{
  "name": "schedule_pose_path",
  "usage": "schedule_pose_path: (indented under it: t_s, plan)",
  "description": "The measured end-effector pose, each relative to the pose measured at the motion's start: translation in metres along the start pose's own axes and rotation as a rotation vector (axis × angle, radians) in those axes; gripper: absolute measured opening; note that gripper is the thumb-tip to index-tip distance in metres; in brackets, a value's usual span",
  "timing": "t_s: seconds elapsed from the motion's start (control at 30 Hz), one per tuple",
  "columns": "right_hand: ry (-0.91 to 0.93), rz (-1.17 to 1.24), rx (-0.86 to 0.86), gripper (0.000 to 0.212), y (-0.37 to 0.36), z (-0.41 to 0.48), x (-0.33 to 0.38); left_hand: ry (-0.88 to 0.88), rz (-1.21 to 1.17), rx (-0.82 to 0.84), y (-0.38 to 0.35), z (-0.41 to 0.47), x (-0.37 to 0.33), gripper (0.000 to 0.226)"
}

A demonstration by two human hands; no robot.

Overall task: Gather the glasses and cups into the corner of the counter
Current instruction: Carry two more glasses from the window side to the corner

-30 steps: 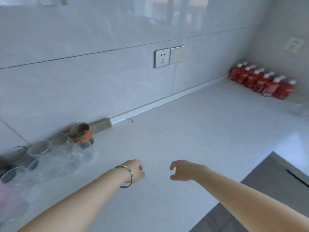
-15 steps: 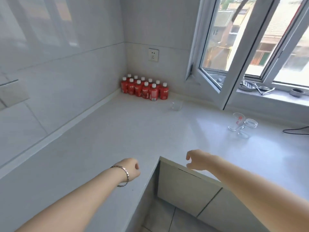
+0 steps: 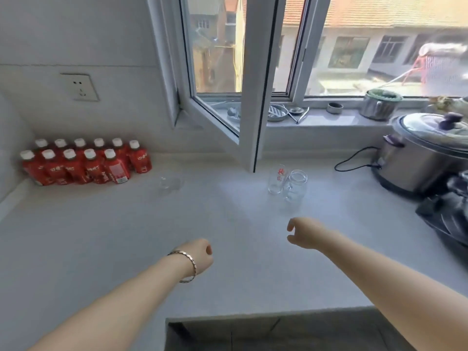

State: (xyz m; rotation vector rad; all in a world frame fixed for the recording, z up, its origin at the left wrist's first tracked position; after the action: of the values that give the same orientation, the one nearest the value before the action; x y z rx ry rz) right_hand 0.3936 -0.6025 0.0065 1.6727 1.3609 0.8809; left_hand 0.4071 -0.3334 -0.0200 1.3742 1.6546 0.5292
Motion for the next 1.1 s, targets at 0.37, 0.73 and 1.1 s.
schedule_pose_path:
  t_s: [0.37,0.73,1.1]
  plan:
    - [-0.142,0.202,-0.267,0.076,0.047,0.158,-0.078,-0.027,-0.055,0.022,-0.002,0.121,-0.080,0.032]
    - [0.093,0.477,-0.175,0.064,0.038,0.233,-0.139,0.132,-0.240,-0.040,-0.012,0.199,-0.164,0.046]
    - [0.230,0.484,-0.251,0.058,0.062,0.238,-0.181,0.120,-0.362,-0.302,-0.002,0.294,-0.241,0.084]
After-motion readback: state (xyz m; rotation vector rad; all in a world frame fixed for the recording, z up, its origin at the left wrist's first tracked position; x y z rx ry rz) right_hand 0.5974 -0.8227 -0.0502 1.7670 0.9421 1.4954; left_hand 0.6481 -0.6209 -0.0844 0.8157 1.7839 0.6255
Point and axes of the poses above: each hand's wrist, its own z-axis towards the middle knuckle, its own y-axis out of the back of the hand, x = y × z, the point moved 1 cm from there along z, towards the middle knuckle, and after that the axes turned 5 degrees about -z, right-handed, at the moved point
